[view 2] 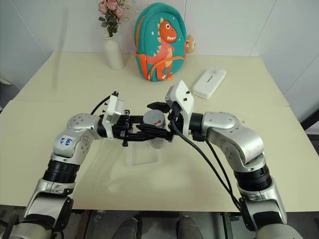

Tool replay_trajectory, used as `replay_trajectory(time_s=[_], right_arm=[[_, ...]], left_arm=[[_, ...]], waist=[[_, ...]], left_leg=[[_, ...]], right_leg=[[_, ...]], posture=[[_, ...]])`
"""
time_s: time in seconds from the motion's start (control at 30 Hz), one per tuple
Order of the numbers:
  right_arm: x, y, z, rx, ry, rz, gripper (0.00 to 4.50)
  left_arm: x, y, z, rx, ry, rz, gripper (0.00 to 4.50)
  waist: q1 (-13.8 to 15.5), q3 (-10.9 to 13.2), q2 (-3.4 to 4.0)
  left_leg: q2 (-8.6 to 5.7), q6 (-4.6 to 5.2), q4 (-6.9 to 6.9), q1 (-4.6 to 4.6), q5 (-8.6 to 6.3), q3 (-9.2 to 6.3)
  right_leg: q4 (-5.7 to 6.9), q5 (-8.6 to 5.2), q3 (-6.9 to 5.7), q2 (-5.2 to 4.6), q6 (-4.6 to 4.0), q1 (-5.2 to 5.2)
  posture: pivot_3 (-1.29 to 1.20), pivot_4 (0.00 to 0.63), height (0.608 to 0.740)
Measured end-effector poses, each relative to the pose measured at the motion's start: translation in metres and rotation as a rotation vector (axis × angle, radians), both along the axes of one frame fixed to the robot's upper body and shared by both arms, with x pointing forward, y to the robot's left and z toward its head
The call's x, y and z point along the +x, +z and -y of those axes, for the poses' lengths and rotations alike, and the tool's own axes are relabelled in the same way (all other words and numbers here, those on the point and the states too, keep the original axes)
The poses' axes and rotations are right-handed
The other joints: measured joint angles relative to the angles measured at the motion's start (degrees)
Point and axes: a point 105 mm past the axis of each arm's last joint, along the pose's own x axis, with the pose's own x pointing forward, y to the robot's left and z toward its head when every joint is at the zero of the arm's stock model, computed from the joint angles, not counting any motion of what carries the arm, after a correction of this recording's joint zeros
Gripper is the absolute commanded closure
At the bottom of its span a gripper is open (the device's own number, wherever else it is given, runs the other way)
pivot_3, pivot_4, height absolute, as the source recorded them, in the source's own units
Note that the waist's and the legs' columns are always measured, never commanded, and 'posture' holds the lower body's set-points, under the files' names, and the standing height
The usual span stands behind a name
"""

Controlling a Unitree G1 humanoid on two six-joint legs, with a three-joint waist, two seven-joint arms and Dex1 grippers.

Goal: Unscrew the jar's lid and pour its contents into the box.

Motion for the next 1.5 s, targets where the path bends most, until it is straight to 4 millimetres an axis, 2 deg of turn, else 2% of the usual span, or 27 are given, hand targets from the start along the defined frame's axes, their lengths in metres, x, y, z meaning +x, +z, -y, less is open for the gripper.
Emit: replay_trajectory(time_s=[0.57, 1.03, 1.17, 1.3, 1.5], right_arm=[[-0.011, 0.005, 0.032, -0.040, -0.056, -0.020, 0.57], [-0.027, 0.021, 0.041, -0.005, -0.039, -0.010, 0.57], [-0.026, 0.021, 0.038, 0.010, -0.046, -0.011, 0.57], [-0.018, 0.018, 0.019, 0.032, -0.032, 0.003, 0.57], [-0.008, 0.014, 0.004, 0.049, -0.019, 0.006, 0.57]], left_arm=[[0.002, 0.003, -0.006, -0.008, 0.023, 0.007, 2.53], [0.000, 0.002, -0.005, -0.006, 0.011, 0.009, 2.53], [0.000, 0.000, -0.005, -0.003, 0.004, 0.008, 2.53], [0.003, -0.003, -0.002, -0.007, -0.006, -0.006, 2.53], [0.002, -0.002, 0.002, 0.004, -0.030, 0.009, 2.53]], waist=[[0.0, 0.0, -0.01], [0.0, 0.0, -0.01], [0.0, 0.0, -0.01], [-0.1, 0.0, -0.01], [0.1, 0.0, -0.01]], left_leg=[[0.00, 0.00, 0.00, 0.00, 0.00, 0.00], [0.00, 0.00, 0.00, 0.00, 0.00, 0.00], [0.00, 0.00, 0.00, 0.00, 0.00, 0.00], [0.00, 0.00, 0.00, 0.01, 0.00, 0.00], [0.00, 0.01, 0.00, -0.03, 0.00, 0.00]], right_leg=[[-0.02, 0.00, 0.00, 0.00, 0.00, 0.00], [-0.02, 0.00, 0.01, 0.00, 0.00, 0.01], [-0.02, 0.00, 0.01, 0.00, 0.00, 0.01], [0.00, 0.00, 0.01, 0.02, 0.00, 0.00], [-0.06, 0.00, 0.01, 0.01, 0.00, 0.00]], posture=[[0.00, 0.150, 0.740], [0.00, 0.150, 0.740], [0.00, 0.150, 0.740], [0.00, 0.150, 0.740], [0.00, 0.150, 0.740]])
